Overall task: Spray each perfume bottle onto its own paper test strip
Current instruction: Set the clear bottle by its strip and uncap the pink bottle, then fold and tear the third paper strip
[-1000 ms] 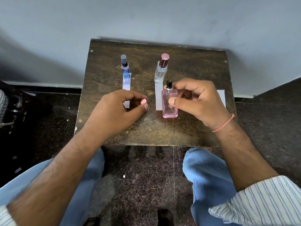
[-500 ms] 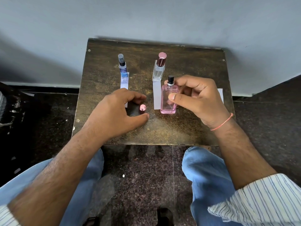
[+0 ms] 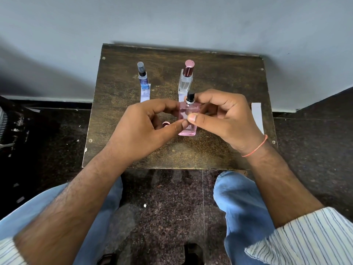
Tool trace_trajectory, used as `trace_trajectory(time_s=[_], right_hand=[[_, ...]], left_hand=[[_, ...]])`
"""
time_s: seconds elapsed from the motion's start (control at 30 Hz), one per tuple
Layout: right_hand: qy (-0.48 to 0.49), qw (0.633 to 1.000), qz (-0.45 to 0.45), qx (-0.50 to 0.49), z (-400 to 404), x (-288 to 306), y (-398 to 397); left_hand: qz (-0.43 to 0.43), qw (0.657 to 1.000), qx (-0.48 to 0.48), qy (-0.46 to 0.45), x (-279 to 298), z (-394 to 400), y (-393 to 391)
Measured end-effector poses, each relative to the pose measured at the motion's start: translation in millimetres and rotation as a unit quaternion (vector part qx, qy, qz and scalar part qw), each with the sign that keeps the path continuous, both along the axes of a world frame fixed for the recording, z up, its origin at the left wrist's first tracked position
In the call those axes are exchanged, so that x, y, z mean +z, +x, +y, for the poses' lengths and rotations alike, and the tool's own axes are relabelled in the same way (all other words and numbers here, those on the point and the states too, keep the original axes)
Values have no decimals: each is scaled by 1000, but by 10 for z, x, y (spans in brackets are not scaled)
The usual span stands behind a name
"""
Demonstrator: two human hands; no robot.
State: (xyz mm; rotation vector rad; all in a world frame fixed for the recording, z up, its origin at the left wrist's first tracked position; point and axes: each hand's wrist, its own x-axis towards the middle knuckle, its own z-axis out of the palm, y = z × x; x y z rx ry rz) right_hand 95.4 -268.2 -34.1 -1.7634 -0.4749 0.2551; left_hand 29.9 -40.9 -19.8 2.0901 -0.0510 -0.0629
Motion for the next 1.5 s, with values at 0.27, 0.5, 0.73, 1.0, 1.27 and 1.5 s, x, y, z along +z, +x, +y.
trace_trajectory(time_s=[0.27, 0.5, 0.73, 1.0, 1.27, 1.5], right_hand=[[-69, 996, 20, 46, -193, 33, -11], [-98, 990, 40, 92, -314, 30, -33], [-111, 985, 77, 104, -403, 74, -45], [-324, 934, -73, -131, -850, 192, 93], [-447, 849, 171, -223, -1388, 249, 183], [-277, 872, 255, -312, -1425, 310, 148]], left_hand=[[-15, 998, -27, 50, -21, -53, 1], [-26, 993, -58, 100, 6, -136, -6], [-25, 991, -65, 112, 65, -184, -15], [-53, 991, -63, 104, 117, -106, -4], [-72, 997, 34, 18, 47, -73, -5], [-71, 996, 58, 16, 38, -74, -5]])
